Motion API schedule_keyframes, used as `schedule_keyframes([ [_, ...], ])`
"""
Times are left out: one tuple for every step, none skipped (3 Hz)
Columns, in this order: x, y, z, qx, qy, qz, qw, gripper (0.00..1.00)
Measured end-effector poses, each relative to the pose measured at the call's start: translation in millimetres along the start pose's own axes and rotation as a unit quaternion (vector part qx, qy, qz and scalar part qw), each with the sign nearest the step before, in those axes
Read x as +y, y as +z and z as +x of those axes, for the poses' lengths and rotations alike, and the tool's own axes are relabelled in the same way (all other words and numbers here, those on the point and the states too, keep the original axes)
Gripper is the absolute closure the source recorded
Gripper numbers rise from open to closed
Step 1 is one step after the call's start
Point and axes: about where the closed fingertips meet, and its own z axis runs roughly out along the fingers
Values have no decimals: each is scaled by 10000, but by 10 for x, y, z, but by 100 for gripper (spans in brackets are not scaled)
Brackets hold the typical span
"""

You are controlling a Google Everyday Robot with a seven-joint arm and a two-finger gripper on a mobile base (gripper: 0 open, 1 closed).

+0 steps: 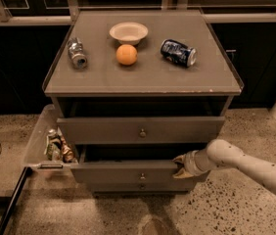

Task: Open middle drawer

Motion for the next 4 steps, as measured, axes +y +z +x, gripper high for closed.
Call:
schedule_keyframes([
  [-20,12,-21,-79,22,-64,9999,58],
  [134,15,-78,-201,-172,-247,9993,62],
  [137,-7,-91,-209,-183,-254,9993,86],
  [250,-40,-81,-260,-228,-277,9990,100],
])
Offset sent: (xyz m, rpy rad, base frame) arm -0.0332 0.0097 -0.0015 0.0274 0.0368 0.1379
